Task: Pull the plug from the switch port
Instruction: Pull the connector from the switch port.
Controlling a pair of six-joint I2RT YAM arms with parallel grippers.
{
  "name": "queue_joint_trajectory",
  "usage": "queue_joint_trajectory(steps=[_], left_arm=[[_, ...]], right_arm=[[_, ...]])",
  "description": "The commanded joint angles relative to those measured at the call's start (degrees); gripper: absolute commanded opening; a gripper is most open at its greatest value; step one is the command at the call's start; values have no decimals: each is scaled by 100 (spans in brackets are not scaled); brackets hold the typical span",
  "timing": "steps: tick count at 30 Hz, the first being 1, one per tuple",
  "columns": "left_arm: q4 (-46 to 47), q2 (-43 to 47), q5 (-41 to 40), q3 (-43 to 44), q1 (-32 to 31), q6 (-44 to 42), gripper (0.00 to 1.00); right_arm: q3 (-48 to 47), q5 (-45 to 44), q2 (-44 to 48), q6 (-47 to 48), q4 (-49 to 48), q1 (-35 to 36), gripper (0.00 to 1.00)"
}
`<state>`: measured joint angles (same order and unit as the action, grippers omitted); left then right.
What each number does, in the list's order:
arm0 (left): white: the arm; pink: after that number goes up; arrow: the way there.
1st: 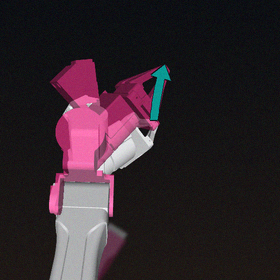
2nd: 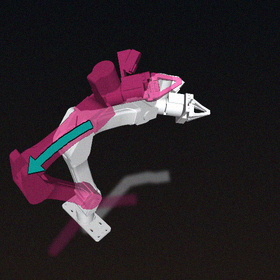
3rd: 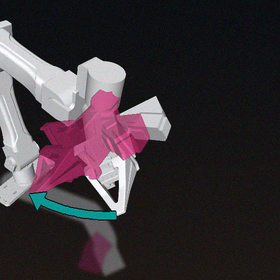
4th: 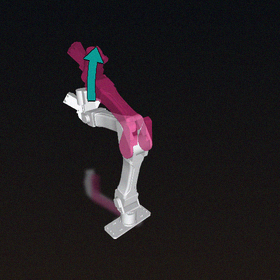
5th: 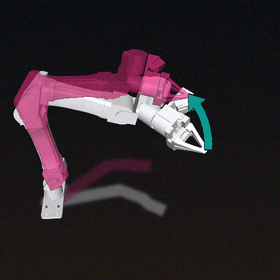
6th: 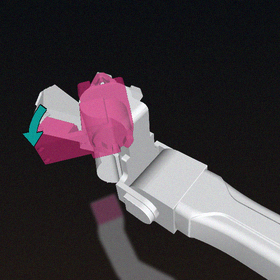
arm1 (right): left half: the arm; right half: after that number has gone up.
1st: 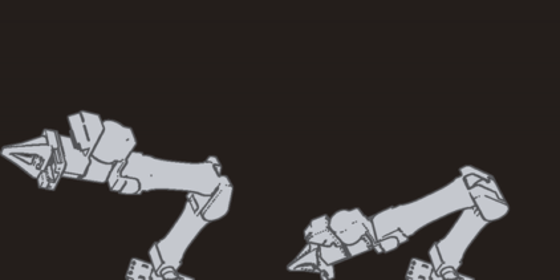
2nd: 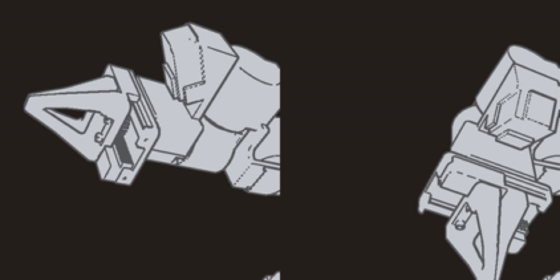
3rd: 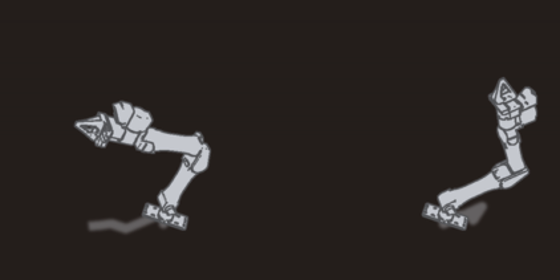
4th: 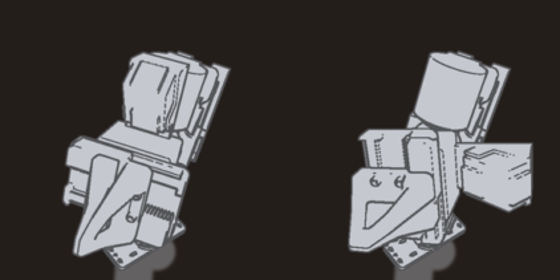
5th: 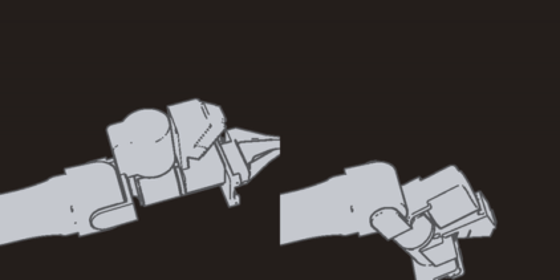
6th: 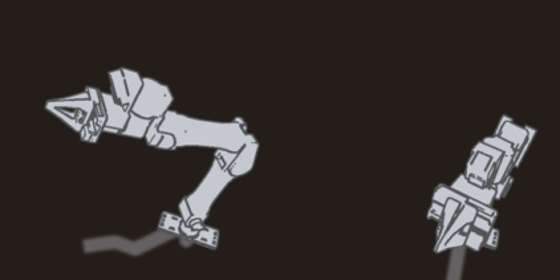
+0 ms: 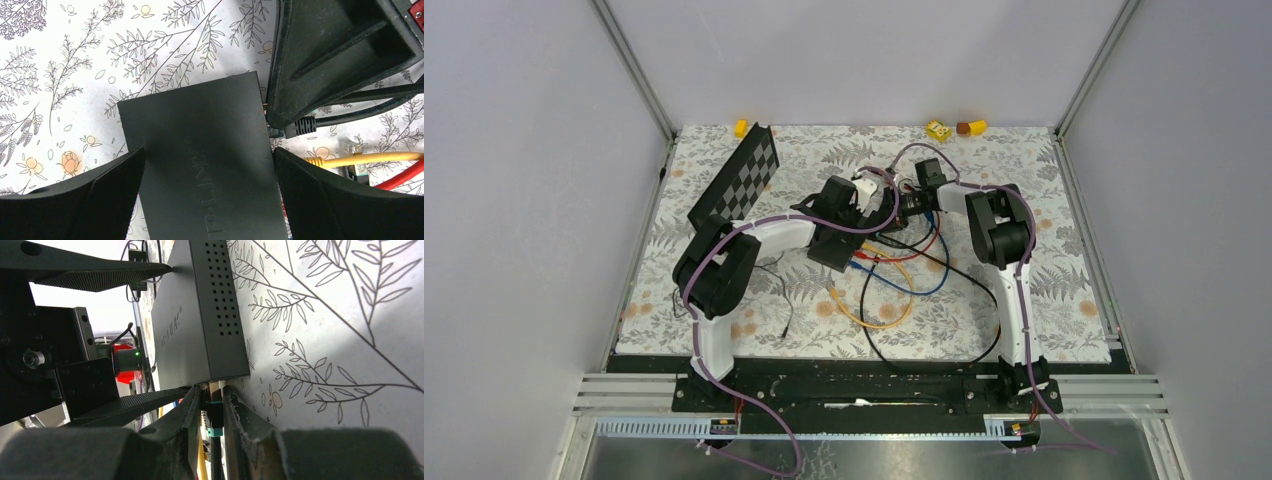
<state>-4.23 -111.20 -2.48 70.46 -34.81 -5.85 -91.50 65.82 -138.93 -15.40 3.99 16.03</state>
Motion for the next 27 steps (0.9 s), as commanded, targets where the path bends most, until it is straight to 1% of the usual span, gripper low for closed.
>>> queue_joint_trajectory(steps=[1,3,6,10,11,14,16,17,21,23,25,27], left_arm=[[-425,-25,-609,-136,264,-114,98],[-421,-25,-618,-137,264,-111,98],[-421,-26,-628,-120,275,-114,98],[-415,-27,-638,-104,303,-117,98],[-416,-29,-645,-110,307,-114,98],[-421,-26,-642,-117,330,-113,98],[-413,-25,-643,-118,334,-108,98],[-418,-26,-648,-115,342,-102,98],[-429,-16,-635,-128,350,-97,98],[-417,-16,-630,-128,352,-99,98],[-419,-16,-621,-126,352,-88,98],[-406,-25,-616,-115,352,-76,98]], right_arm=[[-413,-610,-394,860,1220,-273,0],[-324,-619,-362,792,1180,-272,0],[125,-593,-177,260,391,-268,0],[835,-595,119,-699,-890,-269,0],[964,-603,157,-800,-1102,-270,0],[1107,-686,240,-899,-1280,-269,0],[1037,-700,214,-781,-1187,-276,0],[909,-721,180,-599,-943,-280,0],[20,-732,-126,473,584,-283,0],[-439,-672,-282,822,1173,-285,0],[-497,-585,-343,830,1290,-278,0],[-306,-489,-307,558,1040,-278,0]])
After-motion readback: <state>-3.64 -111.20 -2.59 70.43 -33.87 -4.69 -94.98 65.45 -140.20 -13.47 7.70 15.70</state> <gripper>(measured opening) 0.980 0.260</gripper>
